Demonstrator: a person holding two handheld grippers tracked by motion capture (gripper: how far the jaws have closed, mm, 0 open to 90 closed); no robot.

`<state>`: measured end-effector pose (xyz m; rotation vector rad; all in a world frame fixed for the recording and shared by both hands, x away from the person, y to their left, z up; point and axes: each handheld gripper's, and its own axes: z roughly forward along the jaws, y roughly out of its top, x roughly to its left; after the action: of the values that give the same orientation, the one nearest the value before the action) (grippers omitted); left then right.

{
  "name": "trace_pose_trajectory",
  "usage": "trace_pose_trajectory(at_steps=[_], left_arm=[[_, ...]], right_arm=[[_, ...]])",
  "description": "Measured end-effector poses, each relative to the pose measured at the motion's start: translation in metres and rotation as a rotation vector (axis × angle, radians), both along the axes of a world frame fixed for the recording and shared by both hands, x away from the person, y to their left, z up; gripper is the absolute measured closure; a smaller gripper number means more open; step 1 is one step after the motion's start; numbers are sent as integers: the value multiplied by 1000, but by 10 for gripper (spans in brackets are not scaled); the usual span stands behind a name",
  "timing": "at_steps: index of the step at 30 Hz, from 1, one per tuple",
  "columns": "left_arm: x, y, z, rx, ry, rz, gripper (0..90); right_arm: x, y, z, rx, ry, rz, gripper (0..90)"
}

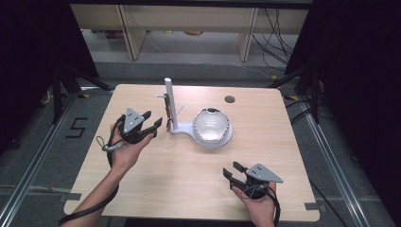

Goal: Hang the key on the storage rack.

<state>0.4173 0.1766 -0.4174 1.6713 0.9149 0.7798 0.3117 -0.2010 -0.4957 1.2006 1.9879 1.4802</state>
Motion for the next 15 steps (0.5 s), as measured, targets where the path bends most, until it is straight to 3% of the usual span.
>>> trace_pose_trajectory(at_steps=[2,3,4,5,6,10,12,15], left_arm=[[-9,7,-5,-11,5,-5,450],[-9,7,-5,-11,5,-5,437],[-16,13,-9,-20,7,1,437],[-20,17,-12,-27,11,7,423],[-27,23,-18,-29,16,16,408],[-40,34,-32,-30,28,36,395],[-50,44,-46,-43,51,55,387],[-59,50,-58,-57,69,72,383]], right_arm=[[2,-3,1,-38,-22,5,499],[2,-3,1,-38,-22,5,499],[-1,-2,1,-13,17,-6,498],[2,-4,-1,-29,-13,1,498],[3,-4,-2,-9,-11,8,498],[4,-4,-2,-19,-15,4,497],[2,-4,-2,-9,9,-11,496],[5,-5,-4,-18,-11,4,496]])
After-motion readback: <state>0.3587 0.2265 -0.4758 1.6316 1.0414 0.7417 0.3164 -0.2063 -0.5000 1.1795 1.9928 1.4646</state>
